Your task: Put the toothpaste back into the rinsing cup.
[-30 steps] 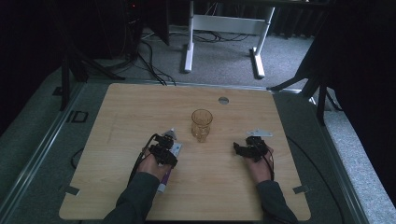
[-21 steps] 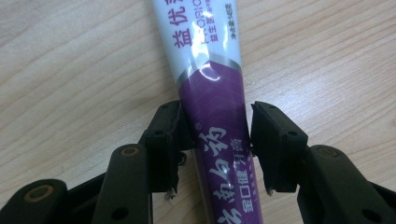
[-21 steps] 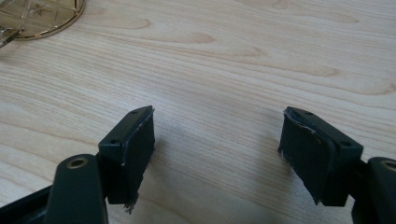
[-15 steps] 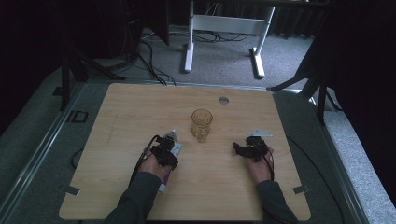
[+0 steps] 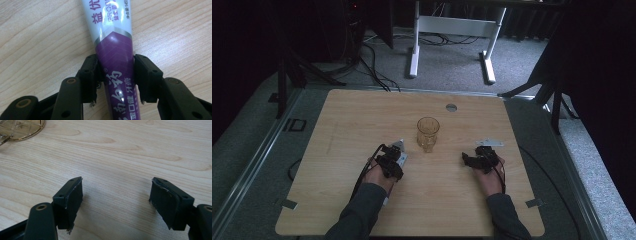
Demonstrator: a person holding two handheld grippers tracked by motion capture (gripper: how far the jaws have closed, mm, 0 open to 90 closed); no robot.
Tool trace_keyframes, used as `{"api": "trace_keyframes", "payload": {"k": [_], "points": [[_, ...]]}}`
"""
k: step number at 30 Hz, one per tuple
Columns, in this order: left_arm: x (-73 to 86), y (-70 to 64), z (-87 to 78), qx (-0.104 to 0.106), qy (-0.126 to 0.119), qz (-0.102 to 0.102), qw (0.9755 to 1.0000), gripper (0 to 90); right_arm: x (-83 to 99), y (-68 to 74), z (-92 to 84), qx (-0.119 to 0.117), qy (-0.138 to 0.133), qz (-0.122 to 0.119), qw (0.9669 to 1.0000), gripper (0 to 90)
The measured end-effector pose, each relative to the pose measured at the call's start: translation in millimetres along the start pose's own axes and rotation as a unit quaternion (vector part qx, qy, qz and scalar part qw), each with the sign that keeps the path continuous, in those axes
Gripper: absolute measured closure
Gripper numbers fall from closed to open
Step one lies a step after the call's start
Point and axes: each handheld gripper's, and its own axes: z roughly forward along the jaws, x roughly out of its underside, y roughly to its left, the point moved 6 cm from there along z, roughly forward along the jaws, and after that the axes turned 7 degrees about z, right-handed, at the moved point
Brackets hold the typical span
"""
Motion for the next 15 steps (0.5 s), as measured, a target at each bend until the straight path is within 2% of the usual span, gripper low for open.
{"api": "trace_keyframes", "payload": {"k": [8,11,15], "points": [[-0.1,1.3,-0.4,0.001,0.002,0.001,1.0000,61.5,0.0,0.1,0.1,0.000,-0.001,0.000,1.0000,26.3],[0.3,3.1,-1.1,0.017,-0.001,-0.005,0.9998,64.5,0.0,0.0,0.1,0.000,0.000,0.000,1.0000,26.3],[1.0,5.2,-3.7,0.030,-0.005,-0.001,0.9995,68.5,0.0,0.0,0.1,0.000,-0.001,0.000,1.0000,26.3]]}}
